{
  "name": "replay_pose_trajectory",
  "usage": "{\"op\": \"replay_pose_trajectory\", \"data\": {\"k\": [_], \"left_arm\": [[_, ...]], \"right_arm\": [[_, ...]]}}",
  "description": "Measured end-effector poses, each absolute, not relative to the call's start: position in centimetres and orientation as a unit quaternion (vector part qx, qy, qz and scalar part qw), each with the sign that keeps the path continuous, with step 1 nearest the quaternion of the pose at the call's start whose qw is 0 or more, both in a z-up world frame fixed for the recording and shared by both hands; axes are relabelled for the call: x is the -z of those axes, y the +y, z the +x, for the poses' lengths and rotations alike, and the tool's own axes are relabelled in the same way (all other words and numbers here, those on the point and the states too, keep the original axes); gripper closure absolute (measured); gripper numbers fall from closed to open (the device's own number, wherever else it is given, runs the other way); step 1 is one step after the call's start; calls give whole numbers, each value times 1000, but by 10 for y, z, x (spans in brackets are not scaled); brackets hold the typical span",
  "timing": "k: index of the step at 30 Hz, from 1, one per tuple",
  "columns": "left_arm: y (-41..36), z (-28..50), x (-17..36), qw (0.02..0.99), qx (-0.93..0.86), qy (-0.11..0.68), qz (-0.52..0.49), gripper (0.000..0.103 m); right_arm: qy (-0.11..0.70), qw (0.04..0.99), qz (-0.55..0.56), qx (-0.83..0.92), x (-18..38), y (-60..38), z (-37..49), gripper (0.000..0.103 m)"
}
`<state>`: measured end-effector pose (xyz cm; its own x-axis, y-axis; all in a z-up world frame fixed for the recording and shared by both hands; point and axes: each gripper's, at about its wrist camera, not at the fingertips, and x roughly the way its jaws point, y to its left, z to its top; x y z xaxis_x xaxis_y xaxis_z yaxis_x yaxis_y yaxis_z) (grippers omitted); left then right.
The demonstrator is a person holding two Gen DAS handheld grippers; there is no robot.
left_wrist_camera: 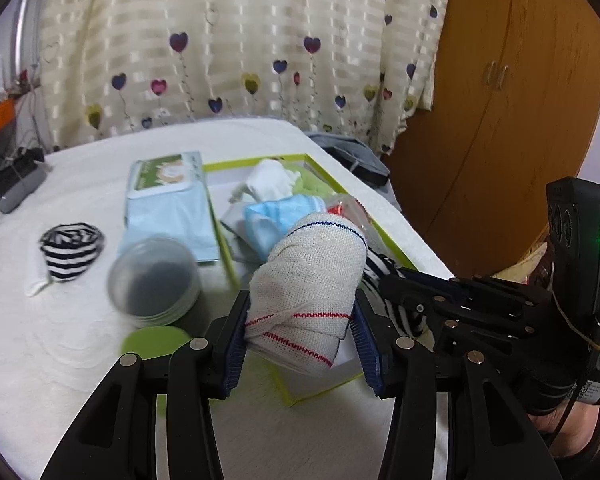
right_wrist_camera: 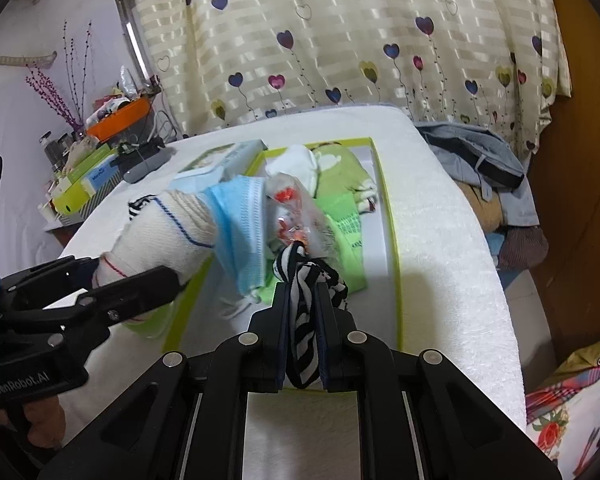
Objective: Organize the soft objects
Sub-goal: 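Lift the bandage roll and striped sock and carry them toward the box, then open both grippers to drop the striped sock and bandage roll into the box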
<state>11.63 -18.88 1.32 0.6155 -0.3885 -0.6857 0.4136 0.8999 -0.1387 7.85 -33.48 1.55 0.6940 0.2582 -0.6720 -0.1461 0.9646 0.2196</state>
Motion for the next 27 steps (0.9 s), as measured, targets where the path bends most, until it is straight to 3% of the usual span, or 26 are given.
{"op": "replay_pose_trajectory", "data": {"k": [24, 27], "left_arm": [[-215, 168, 11, 884, 216, 414, 8, 56], [-215, 166, 11, 881, 220, 418, 5, 55]], "right_arm": [[402, 906, 74, -110, -2, -343, 124, 90], [395, 910, 70, -107, -4, -343, 121, 85]]}}
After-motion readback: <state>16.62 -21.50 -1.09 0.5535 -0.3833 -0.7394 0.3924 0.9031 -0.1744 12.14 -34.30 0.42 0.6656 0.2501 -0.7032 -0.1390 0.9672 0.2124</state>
